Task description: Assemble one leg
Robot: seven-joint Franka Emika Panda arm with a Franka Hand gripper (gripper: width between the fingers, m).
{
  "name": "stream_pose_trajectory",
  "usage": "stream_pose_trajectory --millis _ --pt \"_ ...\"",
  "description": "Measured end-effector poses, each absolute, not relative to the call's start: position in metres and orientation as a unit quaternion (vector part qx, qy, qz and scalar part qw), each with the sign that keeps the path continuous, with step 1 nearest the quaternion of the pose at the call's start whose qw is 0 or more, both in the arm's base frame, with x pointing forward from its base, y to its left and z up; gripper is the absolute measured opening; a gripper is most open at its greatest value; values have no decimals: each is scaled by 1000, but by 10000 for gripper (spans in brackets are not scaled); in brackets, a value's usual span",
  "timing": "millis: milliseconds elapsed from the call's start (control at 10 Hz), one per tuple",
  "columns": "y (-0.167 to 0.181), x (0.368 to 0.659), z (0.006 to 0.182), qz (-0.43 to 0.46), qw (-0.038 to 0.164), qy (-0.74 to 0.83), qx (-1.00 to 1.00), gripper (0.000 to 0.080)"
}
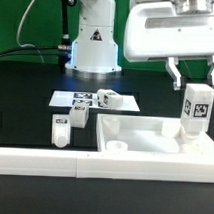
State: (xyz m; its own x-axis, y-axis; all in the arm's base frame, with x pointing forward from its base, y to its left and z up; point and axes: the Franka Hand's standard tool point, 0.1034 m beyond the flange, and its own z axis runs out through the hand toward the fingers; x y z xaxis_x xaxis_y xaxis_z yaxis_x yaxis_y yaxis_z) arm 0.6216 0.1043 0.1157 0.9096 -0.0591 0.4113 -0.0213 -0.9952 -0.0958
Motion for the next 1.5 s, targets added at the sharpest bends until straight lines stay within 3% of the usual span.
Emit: stream_pose_trajectory --millis 700,1300,1400,1500 --pt "106 617 93 -202 42 19 -978 278" --pt "110 617 91 -211 42 15 -976 278" --pt "110 617 91 -196 42 13 -980 454" --pt "111 619 95 -176 44 10 -983 576"
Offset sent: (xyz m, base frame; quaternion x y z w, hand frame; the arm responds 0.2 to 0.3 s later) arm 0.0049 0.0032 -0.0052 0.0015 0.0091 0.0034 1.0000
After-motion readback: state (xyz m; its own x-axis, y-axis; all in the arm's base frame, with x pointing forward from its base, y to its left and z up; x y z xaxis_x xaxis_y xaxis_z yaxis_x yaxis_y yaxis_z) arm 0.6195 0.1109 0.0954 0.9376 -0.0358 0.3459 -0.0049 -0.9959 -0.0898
